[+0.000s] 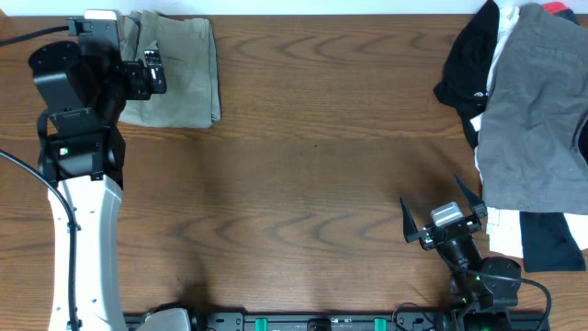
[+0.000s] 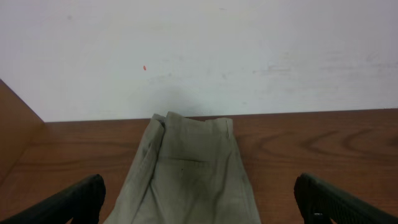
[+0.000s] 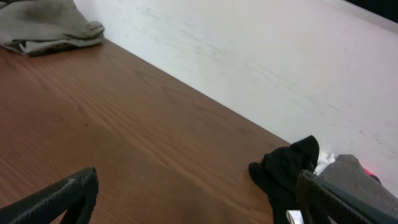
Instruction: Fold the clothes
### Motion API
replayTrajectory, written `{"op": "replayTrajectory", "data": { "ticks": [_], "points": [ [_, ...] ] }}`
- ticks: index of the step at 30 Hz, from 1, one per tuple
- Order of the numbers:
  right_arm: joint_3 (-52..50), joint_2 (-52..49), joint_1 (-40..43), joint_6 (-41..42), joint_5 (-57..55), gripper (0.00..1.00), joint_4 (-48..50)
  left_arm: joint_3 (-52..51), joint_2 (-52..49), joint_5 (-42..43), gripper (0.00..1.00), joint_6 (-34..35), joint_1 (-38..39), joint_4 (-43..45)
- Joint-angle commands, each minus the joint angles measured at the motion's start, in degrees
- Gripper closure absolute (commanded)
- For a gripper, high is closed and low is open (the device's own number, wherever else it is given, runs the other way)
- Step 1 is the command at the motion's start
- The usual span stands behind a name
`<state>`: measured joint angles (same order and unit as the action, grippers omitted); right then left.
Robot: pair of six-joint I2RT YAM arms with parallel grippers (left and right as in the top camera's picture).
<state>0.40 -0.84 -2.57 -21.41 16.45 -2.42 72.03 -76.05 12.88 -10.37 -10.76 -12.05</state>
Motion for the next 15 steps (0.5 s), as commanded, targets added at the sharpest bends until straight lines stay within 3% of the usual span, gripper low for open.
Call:
{"op": "replayTrajectory", "data": {
  "ticks": [1, 15],
  "points": [
    [-0.09, 0.35, 0.74, -0.5, -0.57, 0.01, -0.39, 0.2, 0.07, -0.52, 0.02, 0.15, 0.09, 0.07],
    [-0.09, 0.35, 0.72, -0.5, -0.55, 0.01, -0.39, 0.2, 0.07, -0.52, 0.02, 0.15, 0.09, 0.07]
  ]
}}
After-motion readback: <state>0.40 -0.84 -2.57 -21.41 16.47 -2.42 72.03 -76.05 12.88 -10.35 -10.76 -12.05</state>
